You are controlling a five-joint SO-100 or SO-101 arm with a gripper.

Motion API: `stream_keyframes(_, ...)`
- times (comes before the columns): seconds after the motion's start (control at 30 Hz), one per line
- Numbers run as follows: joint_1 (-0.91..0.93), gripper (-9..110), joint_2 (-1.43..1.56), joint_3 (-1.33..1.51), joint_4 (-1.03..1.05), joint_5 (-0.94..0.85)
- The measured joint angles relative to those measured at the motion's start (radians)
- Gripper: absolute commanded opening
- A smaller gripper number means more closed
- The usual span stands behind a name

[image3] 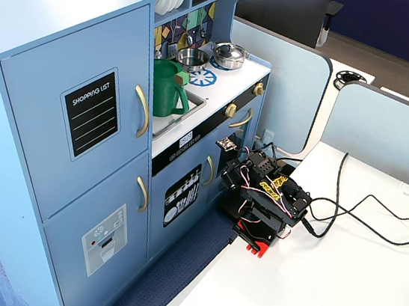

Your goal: Open the left cabinet door

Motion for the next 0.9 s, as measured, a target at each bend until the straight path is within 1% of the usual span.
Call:
stream_keyframes(0.07,-0.002,0,0.000,0.000,0.000,-0.006)
stream_keyframes(0.2,-0.138,0,0.000,-0.003,0.008,-0.026)
stream_keyframes(0.47,-0.169,0,0.000,-0.003,0.008,-0.044)
stream_keyframes(0.7,-0.261,0,-0.003,-0.014,-0.023,-0.014)
stream_keyframes(0.8,-0.324,0,-0.005,-0.052,-0.112,-0.040)
stream_keyframes(0.9,-0.388,0,-0.005,-0.109,-0.230,-0.117)
